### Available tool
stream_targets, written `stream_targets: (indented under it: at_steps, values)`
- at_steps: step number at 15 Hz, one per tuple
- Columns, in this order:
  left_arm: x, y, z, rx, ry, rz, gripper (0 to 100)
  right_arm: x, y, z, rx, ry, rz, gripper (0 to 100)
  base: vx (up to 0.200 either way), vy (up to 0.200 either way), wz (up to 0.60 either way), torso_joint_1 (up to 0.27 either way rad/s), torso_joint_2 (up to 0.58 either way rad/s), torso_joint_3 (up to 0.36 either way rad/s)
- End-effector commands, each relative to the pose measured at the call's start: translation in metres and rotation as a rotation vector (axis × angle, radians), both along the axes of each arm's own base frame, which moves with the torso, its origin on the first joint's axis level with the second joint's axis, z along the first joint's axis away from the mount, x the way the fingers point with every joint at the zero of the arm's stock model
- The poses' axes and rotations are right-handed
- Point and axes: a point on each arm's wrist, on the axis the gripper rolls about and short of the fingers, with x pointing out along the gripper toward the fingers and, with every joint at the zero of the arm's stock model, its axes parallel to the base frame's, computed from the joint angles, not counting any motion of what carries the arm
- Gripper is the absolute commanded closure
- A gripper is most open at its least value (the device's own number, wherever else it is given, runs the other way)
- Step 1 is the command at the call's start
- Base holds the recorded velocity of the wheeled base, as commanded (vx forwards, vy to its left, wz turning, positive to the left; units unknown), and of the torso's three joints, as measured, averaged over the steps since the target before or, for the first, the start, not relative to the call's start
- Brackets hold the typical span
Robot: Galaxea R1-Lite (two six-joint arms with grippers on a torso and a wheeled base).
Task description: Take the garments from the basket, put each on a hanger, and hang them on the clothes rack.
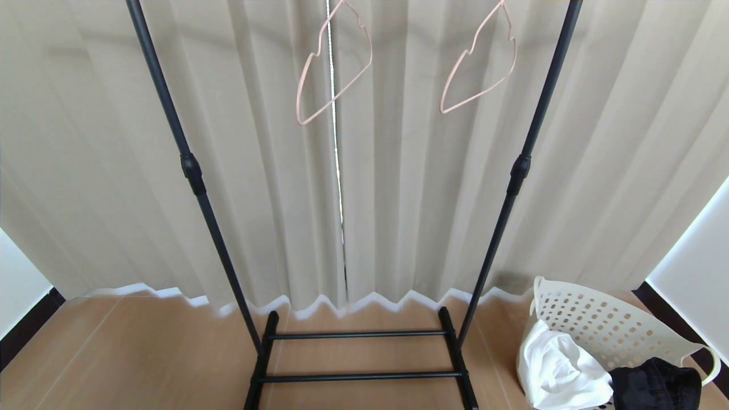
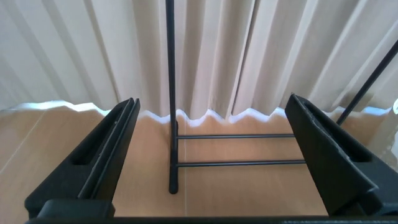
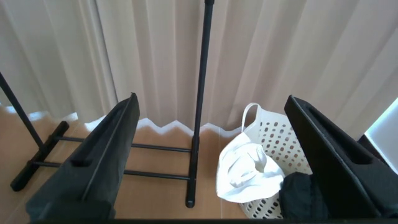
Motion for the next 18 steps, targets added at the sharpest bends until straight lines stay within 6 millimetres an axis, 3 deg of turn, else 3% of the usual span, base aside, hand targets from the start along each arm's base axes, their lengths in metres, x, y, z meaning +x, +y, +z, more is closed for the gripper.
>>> stream_targets:
  at_steps: [1, 8, 14, 18]
  values:
    - [0.0, 0.0, 0.0002, 0.0, 0.0, 0.0, 0, 0.0001, 0.0, 0.0001, -0.001, 0.001, 0.001, 0, 0.0, 0.0, 0.0, 0.0, 0.0, 0.0]
    - [0.0, 0.0, 0.0002, 0.0, 0.0, 0.0, 0, 0.0001, 0.0, 0.0001, 0.002, 0.001, 0.001, 0, 0.0, 0.0, -0.6, -0.001, 0.01, 0.006]
    - [0.0, 0.0, 0.0002, 0.0, 0.0, 0.0, 0, 0.0001, 0.0, 0.0001, 0.002, 0.001, 0.001, 0, 0.0, -0.2, 0.0, 0.002, 0.0, 0.005]
    - [0.0, 0.0, 0.0002, 0.0, 0.0, 0.0, 0, 0.0, 0.0, 0.0002, 0.002, -0.002, 0.001, 0, 0.2, 0.0, 0.0, 0.0, 0.0, 0.005]
